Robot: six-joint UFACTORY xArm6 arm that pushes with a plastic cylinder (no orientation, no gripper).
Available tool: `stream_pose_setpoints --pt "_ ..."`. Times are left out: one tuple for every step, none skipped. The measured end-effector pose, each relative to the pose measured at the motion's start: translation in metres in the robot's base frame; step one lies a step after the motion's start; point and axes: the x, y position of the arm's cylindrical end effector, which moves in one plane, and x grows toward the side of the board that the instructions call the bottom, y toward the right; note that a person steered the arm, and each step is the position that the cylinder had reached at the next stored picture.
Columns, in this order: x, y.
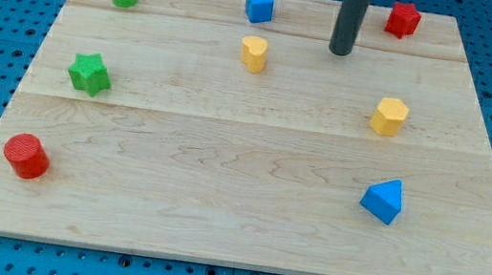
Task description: Slide the hexagon to the top left side of the triangle
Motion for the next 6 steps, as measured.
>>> stream_pose_setpoints --pt "0.006 -0.015" --pt "0.015 -0.047" --pt "0.05 -0.098" --pt "0.081 0.001" --pt "0.064 0.115" --pt "0.11 0.19"
